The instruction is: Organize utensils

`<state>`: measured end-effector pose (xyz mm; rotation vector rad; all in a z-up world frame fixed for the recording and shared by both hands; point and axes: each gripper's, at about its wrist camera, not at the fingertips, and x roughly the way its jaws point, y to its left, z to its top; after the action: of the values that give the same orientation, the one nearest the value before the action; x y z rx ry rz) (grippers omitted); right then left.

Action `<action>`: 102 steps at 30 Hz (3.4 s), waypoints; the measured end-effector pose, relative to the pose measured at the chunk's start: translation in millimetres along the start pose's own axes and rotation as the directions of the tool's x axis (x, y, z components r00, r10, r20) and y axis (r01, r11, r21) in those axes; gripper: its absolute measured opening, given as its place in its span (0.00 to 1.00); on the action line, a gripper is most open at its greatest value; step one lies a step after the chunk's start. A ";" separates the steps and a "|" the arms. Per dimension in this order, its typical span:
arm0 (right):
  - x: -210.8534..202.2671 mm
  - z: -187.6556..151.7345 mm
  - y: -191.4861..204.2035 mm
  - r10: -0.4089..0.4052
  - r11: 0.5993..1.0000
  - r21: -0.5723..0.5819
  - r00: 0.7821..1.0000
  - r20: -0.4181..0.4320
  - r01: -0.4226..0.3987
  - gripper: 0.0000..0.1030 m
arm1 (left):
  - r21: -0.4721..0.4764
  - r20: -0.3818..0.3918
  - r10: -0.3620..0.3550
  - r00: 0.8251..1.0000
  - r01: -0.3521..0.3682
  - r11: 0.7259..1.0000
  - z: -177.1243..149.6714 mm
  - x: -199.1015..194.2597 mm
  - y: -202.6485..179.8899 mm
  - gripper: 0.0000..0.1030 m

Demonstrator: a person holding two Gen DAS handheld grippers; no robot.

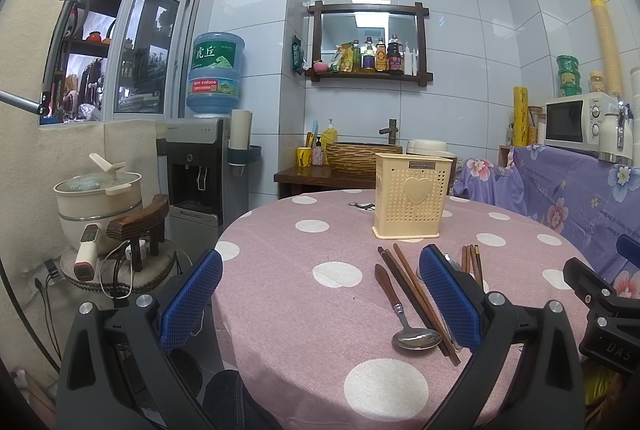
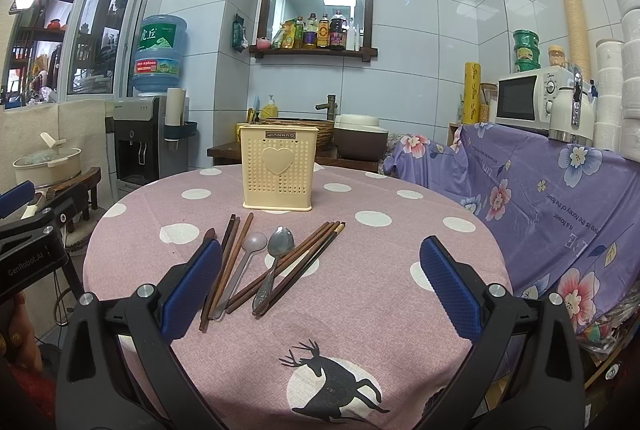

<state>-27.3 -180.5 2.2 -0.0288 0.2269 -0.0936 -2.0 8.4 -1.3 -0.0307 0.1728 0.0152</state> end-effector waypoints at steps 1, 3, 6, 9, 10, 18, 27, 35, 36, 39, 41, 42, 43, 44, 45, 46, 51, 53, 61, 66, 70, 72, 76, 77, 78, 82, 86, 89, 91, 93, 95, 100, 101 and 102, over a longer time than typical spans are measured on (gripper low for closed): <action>-0.1 0.0 -0.1 0.000 1.000 0.000 1.000 0.000 0.000 0.95 | 0.000 0.000 0.000 1.000 0.000 1.000 -0.1 0.1 -0.6 0.95; -0.1 -0.1 0.1 0.001 1.000 -0.001 1.000 0.001 -0.001 0.95 | 0.000 0.001 0.001 1.000 -0.001 1.000 -0.4 0.2 -0.9 0.95; -0.3 0.0 -0.1 0.002 1.000 -0.001 1.000 -0.001 -0.002 0.95 | 0.000 0.001 0.001 1.000 -0.001 1.000 -0.5 0.3 -0.8 0.95; -0.7 0.0 -0.3 0.001 1.000 -0.002 1.000 0.001 -0.001 0.95 | 0.001 0.001 0.000 1.000 0.000 1.000 -0.5 0.3 -0.7 0.95; -0.5 -0.1 -0.2 0.000 1.000 -0.002 1.000 0.001 0.000 0.95 | 0.001 0.000 0.000 1.000 0.000 1.000 -0.5 0.3 -0.6 0.95; -0.6 0.7 -0.5 0.003 1.000 -0.001 1.000 -0.005 -0.003 0.95 | 0.003 -0.004 0.001 1.000 -0.001 1.000 -3.1 0.9 0.0 0.95; 0.1 0.6 -0.4 0.003 1.000 -0.001 1.000 -0.006 -0.003 0.95 | 0.005 -0.006 0.002 1.000 -0.002 1.000 -5.7 1.3 0.2 0.95; 1.3 0.0 0.2 0.005 1.000 -0.001 1.000 -0.008 -0.005 0.95 | 0.005 -0.014 0.000 1.000 0.000 1.000 -9.1 3.7 1.3 0.95; 1.5 0.0 0.1 0.005 1.000 -0.002 1.000 -0.009 -0.005 0.95 | 0.006 -0.017 0.000 1.000 0.000 1.000 -9.6 4.4 1.5 0.95; 2.5 -1.5 0.7 0.005 1.000 -0.004 1.000 -0.012 -0.005 0.95 | 0.007 -0.024 -0.001 1.000 0.001 1.000 -12.1 4.6 1.6 0.95; 4.4 -4.4 2.2 0.002 1.000 -0.007 1.000 -0.016 -0.002 0.95 | 0.005 -0.037 -0.010 0.999 0.010 1.000 -12.1 6.9 0.6 0.95; 5.3 -5.4 2.1 0.000 1.000 -0.009 1.000 -0.017 0.000 0.95 | 0.004 -0.052 -0.019 0.998 0.019 1.000 -12.5 8.7 0.4 0.95; 6.7 -6.2 2.3 -0.003 1.000 -0.013 1.000 -0.019 0.003 0.95 | 0.004 -0.068 -0.027 0.997 0.027 1.000 -13.2 11.6 0.1 0.95; 9.1 -6.8 1.9 -0.009 1.000 -0.016 1.000 -0.026 0.008 0.95 | 0.008 -0.078 -0.026 0.997 0.027 1.000 -14.2 14.5 0.2 0.95; 13.5 -8.2 1.1 -0.014 1.000 -0.020 0.999 -0.041 0.014 0.95 | 0.012 -0.087 -0.024 0.996 0.025 1.000 -14.0 17.8 -0.4 0.95; 19.1 -9.8 -0.6 -0.019 1.000 -0.023 0.998 -0.061 0.017 0.95 | 0.017 -0.107 -0.025 0.994 0.027 0.999 -13.6 23.7 -0.5 0.95; 49.8 -10.1 -23.9 -0.026 0.999 0.032 0.985 -0.169 0.032 0.95 | 0.077 -0.260 -0.050 0.964 0.072 0.994 -6.9 69.8 -2.8 0.95; 59.9 -5.3 -31.9 -0.035 0.998 0.048 0.983 -0.178 0.044 0.95 | 0.099 -0.319 -0.047 0.946 0.082 0.992 -3.6 90.6 -4.6 0.93; 118.2 11.2 -30.9 0.001 1.000 -0.007 0.949 -0.317 -0.004 0.92 | 0.092 -0.517 -0.101 0.850 0.172 0.981 5.7 157.7 -15.1 0.81; 172.8 6.9 -36.1 0.073 0.996 0.076 0.857 -0.509 -0.040 0.77 | 0.094 -0.558 -0.108 0.823 0.193 0.977 5.5 176.7 -27.0 0.80; 201.8 1.3 -34.2 0.090 0.992 0.129 0.811 -0.578 -0.018 0.73 | 0.078 -0.564 -0.126 0.816 0.204 0.976 4.5 178.1 -31.3 0.80; 205.7 -2.2 -26.8 0.116 0.988 0.152 0.797 -0.592 -0.031 0.73 | 0.084 -0.568 -0.124 0.814 0.207 0.975 3.5 177.6 -32.0 0.80; 209.0 -14.4 -6.2 0.083 0.996 0.077 0.766 -0.638 -0.044 0.71 | 0.085 -0.579 -0.124 0.806 0.211 0.974 1.9 180.7 -32.8 0.80; 209.4 -16.5 -5.9 0.086 0.996 0.076 0.758 -0.647 -0.048 0.70 | 0.084 -0.581 -0.122 0.804 0.209 0.974 1.3 182.1 -32.8 0.80; 208.2 -17.2 -4.4 0.064 0.998 0.047 0.763 -0.643 -0.044 0.70 | 0.081 -0.583 -0.122 0.803 0.207 0.975 0.6 182.5 -32.3 0.80; 206.6 -16.3 -18.8 0.035 0.999 0.029 0.746 -0.665 -0.021 0.69 | 0.063 -0.597 -0.127 0.792 0.205 0.977 -1.5 184.9 -30.7 0.80; 201.3 -16.5 -49.3 -0.021 0.999 0.008 0.736 -0.676 0.035 0.69 | 0.072 -0.600 -0.122 0.791 0.205 0.976 -3.1 183.7 -31.7 0.80; 198.3 -12.7 -71.3 0.077 0.991 0.133 0.730 -0.679 0.019 0.69 | 0.072 -0.603 -0.119 0.789 0.203 0.977 -3.6 184.7 -32.5 0.80; 196.9 -5.6 -72.6 0.039 0.994 0.101 0.764 -0.644 0.035 0.69 | 0.074 -0.604 -0.117 0.788 0.201 0.977 -3.4 186.8 -33.5 0.80; 201.2 -0.3 -70.4 0.023 0.997 0.076 0.784 -0.620 0.031 0.67 | 0.076 -0.606 -0.115 0.787 0.201 0.977 -3.9 188.0 -34.2 0.80; 212.4 1.0 -71.9 0.046 0.994 0.108 0.787 -0.616 0.026 0.55 | 0.073 -0.609 -0.119 0.784 0.206 0.976 -3.9 188.2 -35.4 0.80; 233.8 -4.0 -64.5 0.018 0.995 0.087 0.770 -0.638 0.049 0.49 | 0.067 -0.601 -0.125 0.790 0.206 0.976 -2.2 184.2 -34.2 0.80; 233.1 -4.7 -61.8 0.020 0.996 0.082 0.765 -0.644 0.043 0.49 | 0.067 -0.599 -0.126 0.791 0.206 0.976 -2.0 183.3 -33.5 0.80; 231.6 -6.4 -59.6 0.019 0.996 0.075 0.762 -0.647 0.039 0.49 | 0.068 -0.599 -0.124 0.791 0.205 0.976 -2.5 182.8 -32.9 0.80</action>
<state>190.6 -262.2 -53.4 0.0904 0.9257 -0.1217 178.2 -22.3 -34.2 0.0826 0.8041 -0.1849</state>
